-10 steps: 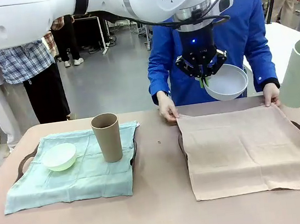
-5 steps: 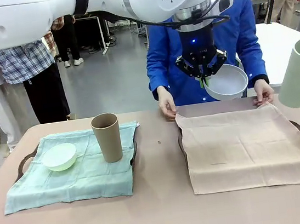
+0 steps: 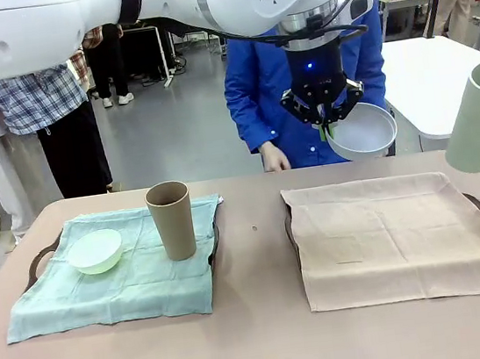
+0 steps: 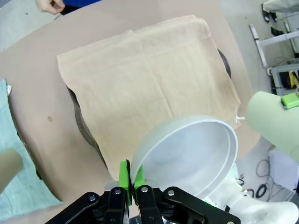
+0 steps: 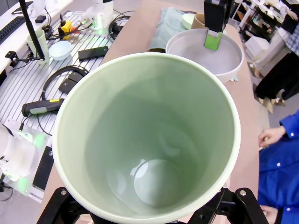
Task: Set up a tray with a mat and arrange the tableware.
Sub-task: Place the Picnic Bowl and Reusable plastic cup back onto the Handle tray in front of the human's position.
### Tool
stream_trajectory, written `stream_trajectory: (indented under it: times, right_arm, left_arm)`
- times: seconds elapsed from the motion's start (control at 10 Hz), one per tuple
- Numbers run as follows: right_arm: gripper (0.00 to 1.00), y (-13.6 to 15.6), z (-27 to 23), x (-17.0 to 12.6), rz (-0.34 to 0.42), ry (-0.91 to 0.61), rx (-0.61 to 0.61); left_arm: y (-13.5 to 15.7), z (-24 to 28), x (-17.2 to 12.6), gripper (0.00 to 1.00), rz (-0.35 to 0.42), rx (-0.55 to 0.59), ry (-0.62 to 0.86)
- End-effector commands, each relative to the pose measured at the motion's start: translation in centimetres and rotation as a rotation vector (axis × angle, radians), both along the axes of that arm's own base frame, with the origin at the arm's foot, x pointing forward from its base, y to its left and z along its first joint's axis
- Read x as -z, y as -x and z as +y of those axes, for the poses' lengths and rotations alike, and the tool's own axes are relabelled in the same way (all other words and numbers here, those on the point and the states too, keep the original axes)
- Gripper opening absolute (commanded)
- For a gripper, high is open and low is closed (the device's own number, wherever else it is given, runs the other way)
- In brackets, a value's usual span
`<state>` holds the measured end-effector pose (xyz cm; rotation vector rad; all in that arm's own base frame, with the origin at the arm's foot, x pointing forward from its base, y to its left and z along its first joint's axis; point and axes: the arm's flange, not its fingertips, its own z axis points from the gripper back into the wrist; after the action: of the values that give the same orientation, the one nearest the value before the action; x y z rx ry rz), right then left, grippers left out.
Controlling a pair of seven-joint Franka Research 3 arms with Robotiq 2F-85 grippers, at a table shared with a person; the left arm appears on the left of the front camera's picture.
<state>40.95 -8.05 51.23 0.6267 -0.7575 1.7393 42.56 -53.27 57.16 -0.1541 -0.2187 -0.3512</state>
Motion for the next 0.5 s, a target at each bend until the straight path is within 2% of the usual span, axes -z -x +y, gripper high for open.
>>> stream_trajectory:
  times: [0.0,0.1,0.2,0.4]
  right_arm:
    - [0.84,0.0,0.0,0.0,0.0,0.0,0.0]
    - [0.84,-1.6,-0.9,1.8,0.028,-0.026,-0.053]
    - [0.84,-3.1,-1.6,3.8,0.043,-0.056,-0.068]
    - [0.84,-6.2,-2.3,8.2,0.033,-0.121,-0.123]
  left_arm:
    - [-0.2,-0.3,-0.6,0.0,0.006,0.012,-0.003]
    - [0.0,0.0,0.0,0.04,0.0,0.0,0.0]
    - [-0.7,0.2,2.1,0.04,0.025,0.002,0.056]
    - [-1.7,0.3,5.3,0.04,0.071,-0.005,0.091]
